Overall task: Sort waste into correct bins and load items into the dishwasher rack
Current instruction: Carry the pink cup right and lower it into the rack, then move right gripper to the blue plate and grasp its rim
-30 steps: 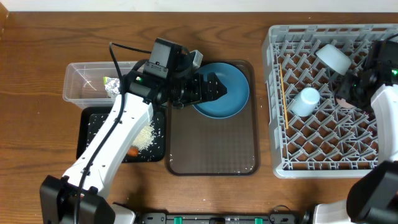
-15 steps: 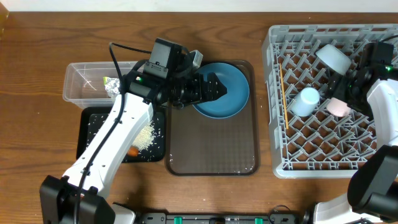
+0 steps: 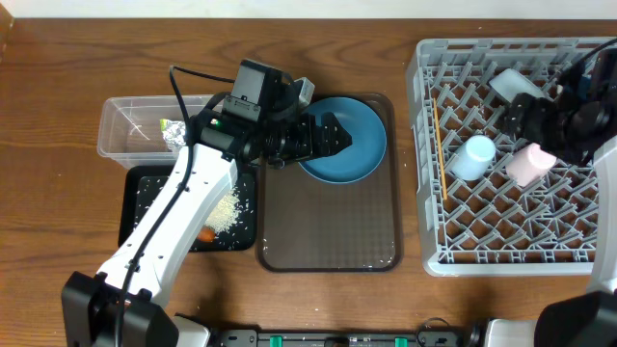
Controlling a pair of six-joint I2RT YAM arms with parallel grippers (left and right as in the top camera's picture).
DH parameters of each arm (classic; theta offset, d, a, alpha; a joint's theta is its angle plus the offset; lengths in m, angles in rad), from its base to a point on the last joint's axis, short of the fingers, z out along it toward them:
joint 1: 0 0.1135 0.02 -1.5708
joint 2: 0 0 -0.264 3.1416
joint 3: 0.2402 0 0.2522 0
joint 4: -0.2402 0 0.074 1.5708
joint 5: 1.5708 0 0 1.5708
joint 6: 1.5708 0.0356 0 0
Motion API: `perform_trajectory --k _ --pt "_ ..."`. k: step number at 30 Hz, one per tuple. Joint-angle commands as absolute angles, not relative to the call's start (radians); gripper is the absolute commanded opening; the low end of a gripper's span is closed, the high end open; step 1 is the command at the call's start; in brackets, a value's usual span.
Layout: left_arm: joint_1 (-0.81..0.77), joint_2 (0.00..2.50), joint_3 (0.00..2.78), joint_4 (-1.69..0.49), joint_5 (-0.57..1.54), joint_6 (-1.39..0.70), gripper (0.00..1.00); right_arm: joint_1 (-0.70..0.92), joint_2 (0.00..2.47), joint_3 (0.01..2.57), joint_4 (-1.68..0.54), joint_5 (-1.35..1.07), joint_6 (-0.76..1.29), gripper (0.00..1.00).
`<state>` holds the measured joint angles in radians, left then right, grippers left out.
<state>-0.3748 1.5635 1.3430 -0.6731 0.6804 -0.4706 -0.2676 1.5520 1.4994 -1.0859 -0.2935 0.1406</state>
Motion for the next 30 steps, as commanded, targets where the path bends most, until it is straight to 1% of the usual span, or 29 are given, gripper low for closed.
perform_trajectory --k 1,6,9,11,17,24,30 --pt "-0.372 1.566 1.341 -0.673 0.675 -0.464 0.95 -0.226 1.542 1.518 -1.090 -0.461 0.051 0.96" --pt "-0.372 1.566 1.341 -0.667 0.677 -0.483 0.95 -0.142 1.543 1.517 -1.102 -0.460 0.035 0.97" --pt "-0.370 1.566 1.341 -0.590 0.666 -0.527 0.95 -0.089 1.543 1.517 -1.118 -0.460 0.011 0.98" --pt "-0.359 1.565 1.342 -0.589 0.664 -0.528 0.95 -0.057 1.543 1.517 -1.127 -0.460 -0.004 0.98" --pt "-0.226 1.565 1.342 -0.628 0.665 -0.529 0.95 0.045 1.543 1.517 -1.128 -0.454 -0.017 0.98" --pt "-0.057 1.565 1.342 -0.776 0.664 -0.528 0.95 0.175 1.543 1.517 -1.114 -0.416 -0.016 0.99" --pt "0.000 1.565 1.342 -0.810 0.664 -0.528 0.95 0.315 1.543 1.515 -1.042 -0.415 -0.016 0.98"
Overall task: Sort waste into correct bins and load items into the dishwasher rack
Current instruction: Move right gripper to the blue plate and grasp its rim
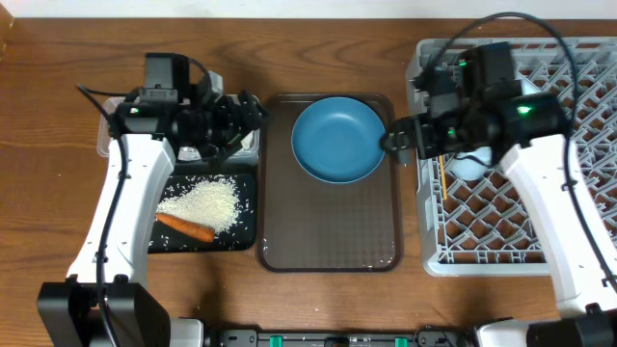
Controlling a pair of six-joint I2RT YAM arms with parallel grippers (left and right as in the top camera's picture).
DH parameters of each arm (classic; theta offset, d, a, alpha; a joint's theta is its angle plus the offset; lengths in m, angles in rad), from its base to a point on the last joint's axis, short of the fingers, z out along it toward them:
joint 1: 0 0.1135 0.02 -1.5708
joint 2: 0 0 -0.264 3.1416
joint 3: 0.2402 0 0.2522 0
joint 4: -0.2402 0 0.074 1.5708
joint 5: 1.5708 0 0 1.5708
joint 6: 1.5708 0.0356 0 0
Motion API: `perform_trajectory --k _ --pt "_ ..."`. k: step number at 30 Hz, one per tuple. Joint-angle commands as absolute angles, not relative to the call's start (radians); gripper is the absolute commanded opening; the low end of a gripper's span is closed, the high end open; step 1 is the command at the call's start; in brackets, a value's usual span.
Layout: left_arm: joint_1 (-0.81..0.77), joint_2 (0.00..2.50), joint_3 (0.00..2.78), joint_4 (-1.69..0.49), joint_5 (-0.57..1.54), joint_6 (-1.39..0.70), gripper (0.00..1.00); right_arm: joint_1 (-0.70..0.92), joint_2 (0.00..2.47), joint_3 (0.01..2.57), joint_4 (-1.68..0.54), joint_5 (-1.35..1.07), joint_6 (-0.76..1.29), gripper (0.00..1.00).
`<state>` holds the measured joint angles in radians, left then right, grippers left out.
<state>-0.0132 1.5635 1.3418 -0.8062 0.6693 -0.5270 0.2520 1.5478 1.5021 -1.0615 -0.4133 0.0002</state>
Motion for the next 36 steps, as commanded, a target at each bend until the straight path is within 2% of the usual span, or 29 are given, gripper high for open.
perform_trajectory --k 1,9,14,18,24,25,27,29,36 --pt "0.002 1.565 1.342 -0.810 0.664 -0.528 0.95 0.342 1.543 1.514 -1.023 -0.413 -0.016 0.97" --pt "0.006 1.565 1.342 -0.815 0.515 -0.459 0.95 0.532 1.545 1.437 -0.867 -0.276 -0.016 0.92" --pt "0.006 1.565 1.342 -0.806 0.393 -0.452 0.95 0.631 1.545 1.310 -0.664 -0.178 -0.016 0.91" --pt "0.006 1.565 1.342 -0.807 0.383 -0.453 0.95 0.685 1.545 1.194 -0.492 -0.066 -0.016 0.84" --pt "0.006 1.565 1.342 -0.807 0.383 -0.453 0.95 0.709 1.545 1.019 -0.214 -0.053 -0.016 0.74" --pt "0.006 1.565 1.342 -0.807 0.383 -0.453 0.95 0.708 1.545 0.997 -0.183 -0.053 -0.015 0.75" --pt "0.006 1.565 1.342 -0.807 0.383 -0.452 0.95 0.708 1.545 0.955 -0.121 -0.053 -0.015 0.86" --pt "0.006 1.565 1.342 -0.807 0.383 -0.453 0.95 0.708 1.545 0.933 -0.093 -0.053 -0.012 0.89" --pt "0.006 1.565 1.342 -0.807 0.383 -0.452 0.95 0.707 1.551 0.949 -0.113 -0.057 -0.004 0.87"
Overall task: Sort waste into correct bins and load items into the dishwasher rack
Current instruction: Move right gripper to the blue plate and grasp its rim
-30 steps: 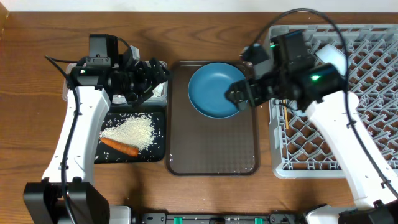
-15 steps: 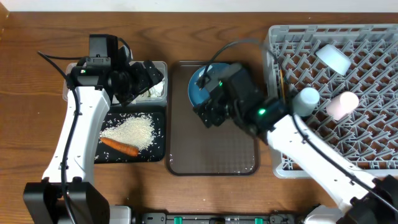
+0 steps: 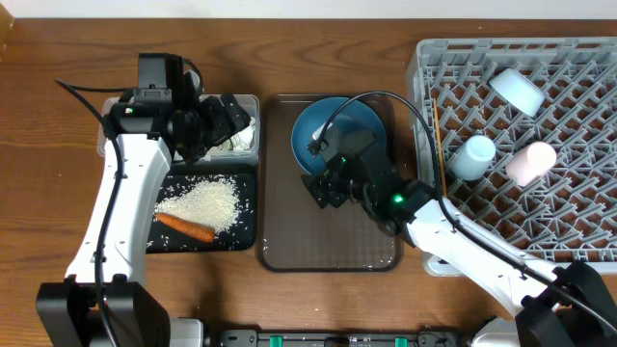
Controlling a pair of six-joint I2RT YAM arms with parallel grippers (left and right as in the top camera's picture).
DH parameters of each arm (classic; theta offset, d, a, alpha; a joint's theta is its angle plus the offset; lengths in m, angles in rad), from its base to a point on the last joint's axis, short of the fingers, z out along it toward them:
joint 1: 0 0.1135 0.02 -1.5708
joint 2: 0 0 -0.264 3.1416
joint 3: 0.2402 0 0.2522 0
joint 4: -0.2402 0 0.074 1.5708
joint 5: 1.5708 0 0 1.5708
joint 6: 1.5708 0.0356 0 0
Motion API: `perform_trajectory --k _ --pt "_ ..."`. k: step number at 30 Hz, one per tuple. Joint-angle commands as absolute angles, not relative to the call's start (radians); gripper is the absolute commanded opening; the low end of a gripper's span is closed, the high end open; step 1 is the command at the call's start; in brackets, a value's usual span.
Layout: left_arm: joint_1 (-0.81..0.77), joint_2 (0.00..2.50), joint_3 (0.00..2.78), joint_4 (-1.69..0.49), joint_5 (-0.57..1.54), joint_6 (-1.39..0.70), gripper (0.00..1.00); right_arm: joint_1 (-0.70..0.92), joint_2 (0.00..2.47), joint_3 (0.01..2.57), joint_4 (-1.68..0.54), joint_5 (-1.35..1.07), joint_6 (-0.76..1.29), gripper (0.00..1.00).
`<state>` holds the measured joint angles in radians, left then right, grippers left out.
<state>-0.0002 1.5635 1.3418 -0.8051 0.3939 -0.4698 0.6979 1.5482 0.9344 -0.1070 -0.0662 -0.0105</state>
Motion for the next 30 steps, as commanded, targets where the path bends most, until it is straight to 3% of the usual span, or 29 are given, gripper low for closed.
perform_trajectory --k 1,12,16,18,21,25,30 --pt "0.006 1.565 1.342 -0.807 0.383 -0.453 0.95 0.707 1.551 0.964 -0.133 -0.057 -0.005 0.87" --pt "0.006 1.565 1.342 -0.807 0.383 -0.453 0.95 0.699 1.641 1.327 -0.572 -0.073 -0.023 0.89" --pt "0.006 1.565 1.342 -0.807 0.383 -0.453 0.95 0.699 1.695 1.379 -0.574 -0.083 -0.020 0.89" --pt "0.006 1.565 1.342 -0.807 0.383 -0.453 0.95 0.706 1.718 1.378 -0.543 -0.097 -0.020 0.99" --pt "0.006 1.565 1.342 -0.807 0.383 -0.453 0.95 0.721 1.752 1.378 -0.525 -0.125 -0.020 0.99" --pt "0.006 1.565 1.342 -0.807 0.383 -0.453 0.95 0.741 1.820 1.378 -0.499 -0.125 -0.020 0.89" --pt "0.006 1.565 1.342 -0.807 0.383 -0.453 0.95 0.757 1.920 1.378 -0.486 -0.124 -0.020 0.84"
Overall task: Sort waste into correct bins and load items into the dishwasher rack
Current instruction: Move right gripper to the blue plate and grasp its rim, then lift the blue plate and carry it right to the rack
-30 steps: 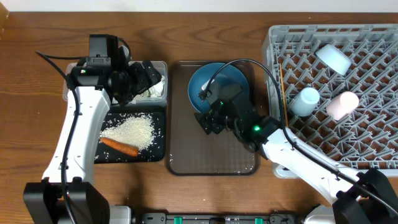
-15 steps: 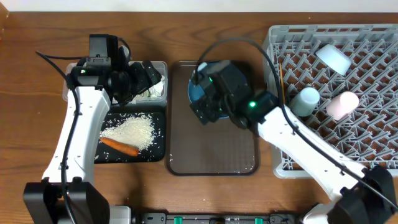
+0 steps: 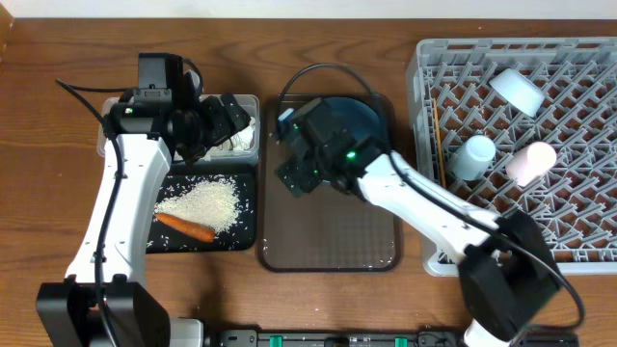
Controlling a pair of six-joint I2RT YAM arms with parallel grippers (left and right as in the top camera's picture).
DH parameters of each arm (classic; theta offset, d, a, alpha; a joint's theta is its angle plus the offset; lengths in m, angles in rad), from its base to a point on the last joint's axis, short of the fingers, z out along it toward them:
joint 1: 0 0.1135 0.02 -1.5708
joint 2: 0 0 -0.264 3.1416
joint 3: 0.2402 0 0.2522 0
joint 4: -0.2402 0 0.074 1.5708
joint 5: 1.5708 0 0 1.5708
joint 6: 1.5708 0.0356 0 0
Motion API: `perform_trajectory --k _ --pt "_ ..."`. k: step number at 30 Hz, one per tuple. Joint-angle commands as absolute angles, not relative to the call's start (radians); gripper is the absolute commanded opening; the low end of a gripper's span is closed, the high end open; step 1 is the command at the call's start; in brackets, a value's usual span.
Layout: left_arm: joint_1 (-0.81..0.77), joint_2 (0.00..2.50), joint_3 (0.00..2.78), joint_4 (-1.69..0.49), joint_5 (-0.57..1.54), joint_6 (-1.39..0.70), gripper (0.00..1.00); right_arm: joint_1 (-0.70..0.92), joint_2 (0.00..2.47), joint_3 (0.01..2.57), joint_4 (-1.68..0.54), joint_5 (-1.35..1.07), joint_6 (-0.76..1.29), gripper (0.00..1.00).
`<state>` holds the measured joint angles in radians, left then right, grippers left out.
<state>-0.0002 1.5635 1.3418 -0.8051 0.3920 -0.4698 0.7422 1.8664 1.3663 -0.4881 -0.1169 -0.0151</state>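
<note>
The blue plate (image 3: 372, 108) lies at the back of the brown tray (image 3: 333, 241), mostly covered by my right arm. My right gripper (image 3: 293, 175) reaches across it to the plate's left rim, low over the tray, and looks open with nothing seen between its fingers. At the back left, my left gripper (image 3: 229, 120) hangs open over the clear bin (image 3: 114, 130), with white crumpled waste (image 3: 243, 140) in the bin just below it. The grey dishwasher rack (image 3: 424, 193) stands on the right.
A black tray (image 3: 135, 193) at the front left holds rice (image 3: 201, 202) and a carrot (image 3: 185, 227). In the rack lie a white cup (image 3: 516, 89), a light-blue cup (image 3: 472, 156), a pink cup (image 3: 532, 160) and a chopstick (image 3: 436, 135).
My right gripper has moved from the plate's front edge to its left rim, and the arm now lies across the plate. The left arm has stayed over the clear bin.
At first my left gripper was at the plate's left side and my right one was over the rack. The left then stood over the clear bin while the right came to the plate's right edge. The right later reached the plate's front and now its left rim.
</note>
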Motion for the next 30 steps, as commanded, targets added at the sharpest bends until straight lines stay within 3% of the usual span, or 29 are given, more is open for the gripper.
perform_trajectory --k 1,11,13,17,30 --pt "0.006 1.565 1.342 -0.807 0.383 -0.453 0.95 0.759 1.943 1.378 -0.484 -0.124 -0.020 0.83" --pt "0.006 1.565 1.342 -0.807 0.383 -0.453 0.95 0.760 2.009 1.378 -0.466 -0.124 -0.020 0.77" --pt "0.006 1.565 1.342 -0.807 0.383 -0.453 0.95 0.760 2.009 1.378 -0.467 -0.124 -0.020 0.70" --pt "0.006 1.565 1.342 -0.807 0.383 -0.453 0.95 0.760 2.009 1.378 -0.487 -0.123 -0.020 0.46" --pt "0.006 1.565 1.342 -0.807 0.383 -0.453 0.95 0.759 2.009 1.378 -0.556 -0.110 -0.020 0.33"
